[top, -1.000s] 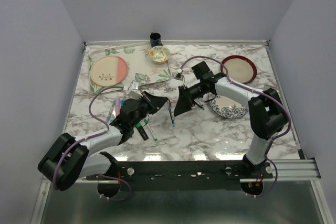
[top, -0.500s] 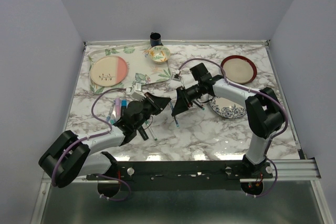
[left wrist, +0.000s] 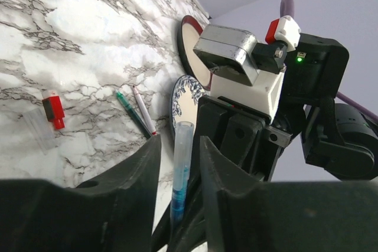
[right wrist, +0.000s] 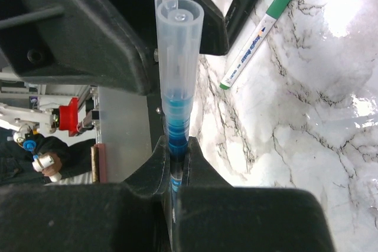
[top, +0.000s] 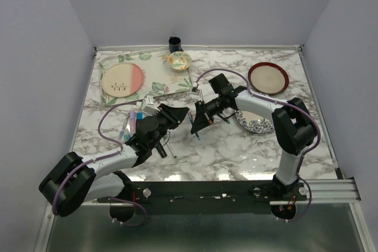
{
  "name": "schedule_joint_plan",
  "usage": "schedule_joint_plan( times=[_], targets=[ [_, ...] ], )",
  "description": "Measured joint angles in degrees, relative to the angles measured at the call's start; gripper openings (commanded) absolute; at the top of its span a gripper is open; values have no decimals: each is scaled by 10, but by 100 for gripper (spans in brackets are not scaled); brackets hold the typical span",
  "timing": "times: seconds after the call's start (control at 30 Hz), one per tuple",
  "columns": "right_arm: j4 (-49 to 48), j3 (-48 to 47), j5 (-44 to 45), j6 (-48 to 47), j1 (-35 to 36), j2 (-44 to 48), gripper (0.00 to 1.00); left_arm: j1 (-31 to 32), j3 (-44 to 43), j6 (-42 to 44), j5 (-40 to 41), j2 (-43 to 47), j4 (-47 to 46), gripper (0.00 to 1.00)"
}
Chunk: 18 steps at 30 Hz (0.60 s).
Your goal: Open the pen caps
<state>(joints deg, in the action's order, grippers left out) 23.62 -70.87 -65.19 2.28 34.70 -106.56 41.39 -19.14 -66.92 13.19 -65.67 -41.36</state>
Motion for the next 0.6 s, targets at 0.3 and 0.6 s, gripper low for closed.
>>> schedule_joint_plan(
  times=[0.3, 0.6],
  targets=[
    [11, 0, -1, -11, 2, 0, 1, 0, 28, 3, -31, -29, -59, 44],
    [26, -3, -3, -33, 2, 0, 1, 0, 24, 11, -55, -40, -79, 9]
  ],
)
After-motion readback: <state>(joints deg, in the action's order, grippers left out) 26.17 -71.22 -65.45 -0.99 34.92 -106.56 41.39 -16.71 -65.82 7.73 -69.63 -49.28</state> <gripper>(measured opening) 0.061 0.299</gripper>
